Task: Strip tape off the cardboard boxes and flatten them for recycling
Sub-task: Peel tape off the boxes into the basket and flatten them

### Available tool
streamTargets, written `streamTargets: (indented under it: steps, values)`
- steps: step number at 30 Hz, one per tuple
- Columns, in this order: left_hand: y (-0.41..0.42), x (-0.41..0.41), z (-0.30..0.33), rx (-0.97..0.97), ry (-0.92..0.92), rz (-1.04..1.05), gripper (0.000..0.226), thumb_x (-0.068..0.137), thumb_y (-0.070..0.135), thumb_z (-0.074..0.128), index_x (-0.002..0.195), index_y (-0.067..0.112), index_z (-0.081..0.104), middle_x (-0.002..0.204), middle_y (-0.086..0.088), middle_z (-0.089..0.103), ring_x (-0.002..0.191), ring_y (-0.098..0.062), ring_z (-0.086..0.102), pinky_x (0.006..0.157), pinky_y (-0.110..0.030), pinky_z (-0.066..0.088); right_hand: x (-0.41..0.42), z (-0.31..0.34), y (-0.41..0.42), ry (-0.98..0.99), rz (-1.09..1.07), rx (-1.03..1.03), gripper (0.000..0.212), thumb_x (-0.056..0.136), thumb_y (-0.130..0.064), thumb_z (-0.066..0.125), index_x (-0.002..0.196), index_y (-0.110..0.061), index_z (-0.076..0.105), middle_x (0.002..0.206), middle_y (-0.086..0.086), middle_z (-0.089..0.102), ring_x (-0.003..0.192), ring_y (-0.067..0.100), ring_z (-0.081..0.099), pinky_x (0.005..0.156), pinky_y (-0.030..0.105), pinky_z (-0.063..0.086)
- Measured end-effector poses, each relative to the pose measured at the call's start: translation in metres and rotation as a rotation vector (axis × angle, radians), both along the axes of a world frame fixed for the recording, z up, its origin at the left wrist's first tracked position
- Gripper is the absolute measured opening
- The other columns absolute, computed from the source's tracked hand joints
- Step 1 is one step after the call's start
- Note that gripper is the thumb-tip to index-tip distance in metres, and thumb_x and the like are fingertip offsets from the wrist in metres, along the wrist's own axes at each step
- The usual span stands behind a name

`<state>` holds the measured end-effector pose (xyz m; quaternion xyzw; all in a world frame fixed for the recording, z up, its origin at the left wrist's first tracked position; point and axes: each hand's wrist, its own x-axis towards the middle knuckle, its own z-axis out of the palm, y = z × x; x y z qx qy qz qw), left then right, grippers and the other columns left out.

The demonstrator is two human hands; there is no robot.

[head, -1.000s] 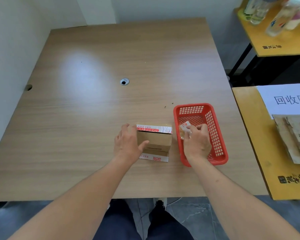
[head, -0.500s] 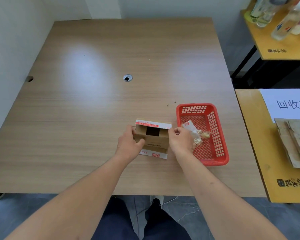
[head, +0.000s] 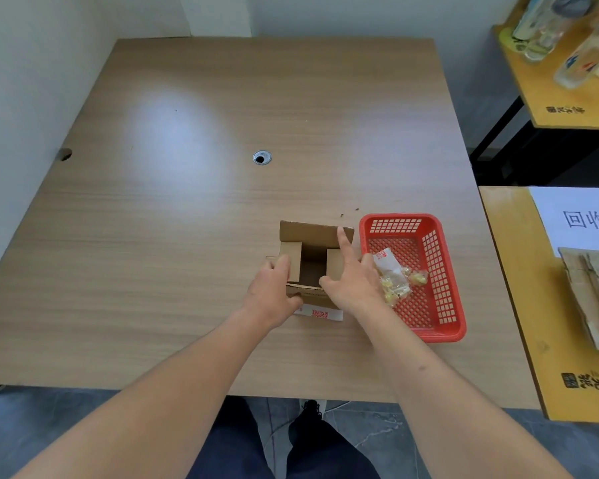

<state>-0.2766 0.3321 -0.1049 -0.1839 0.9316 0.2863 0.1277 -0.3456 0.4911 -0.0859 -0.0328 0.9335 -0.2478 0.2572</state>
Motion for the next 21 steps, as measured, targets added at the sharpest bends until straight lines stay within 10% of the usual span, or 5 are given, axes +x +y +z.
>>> streamTargets:
  steps: [6, 13, 18, 21]
  values:
    - [-0.001, -0.001, -0.012, -0.107, -0.093, -0.137, 0.079, 0.092, 0.024, 0.071, 0.151, 0.053, 0.029, 0.114, -0.003, 0.034, 0.091, -0.026, 0.055, 0.084, -0.038, 0.055, -0.014, 0.001, -0.006, -0.082, 0.013, 0.08, 0.112, 0.083, -0.052, 0.075, 0.154, -0.059, -0.01, 0.15, 0.014, 0.032, 0.133, 0.036, 0.047, 0.102, 0.048, 0.047]
    - [-0.007, 0.005, -0.011, -0.244, 0.076, -0.223, 0.036, 0.092, 0.01, 0.062, 0.11, 0.03, 0.037, 0.102, -0.004, 0.039, 0.068, -0.024, 0.053, 0.057, -0.04, 0.055, -0.03, 0.001, -0.013, -0.055, -0.039, 0.151, 0.103, 0.085, -0.049, 0.076, 0.157, -0.052, 0.001, 0.137, 0.017, 0.047, 0.119, 0.036, 0.057, 0.095, 0.047, 0.053]
    - [-0.018, 0.008, -0.008, -0.236, 0.27, -0.222, 0.022, 0.091, 0.01, 0.065, 0.106, 0.019, 0.051, 0.143, -0.001, 0.042, 0.089, -0.027, 0.058, 0.056, -0.035, 0.048, -0.036, 0.01, -0.02, 0.04, -0.148, 0.07, 0.062, 0.095, -0.038, 0.056, 0.148, -0.041, 0.023, 0.134, 0.015, 0.038, 0.111, 0.04, 0.055, 0.091, 0.05, 0.051]
    - [-0.029, 0.008, 0.001, -0.031, 0.413, -0.103, 0.032, 0.087, -0.004, 0.063, 0.084, 0.022, 0.043, 0.101, 0.012, 0.052, 0.071, -0.013, 0.049, 0.057, -0.021, 0.038, -0.043, 0.008, -0.02, 0.169, -0.205, -0.085, 0.031, 0.099, -0.033, 0.046, 0.127, -0.03, 0.035, 0.128, 0.01, 0.045, 0.107, 0.036, 0.054, 0.091, 0.051, 0.049]
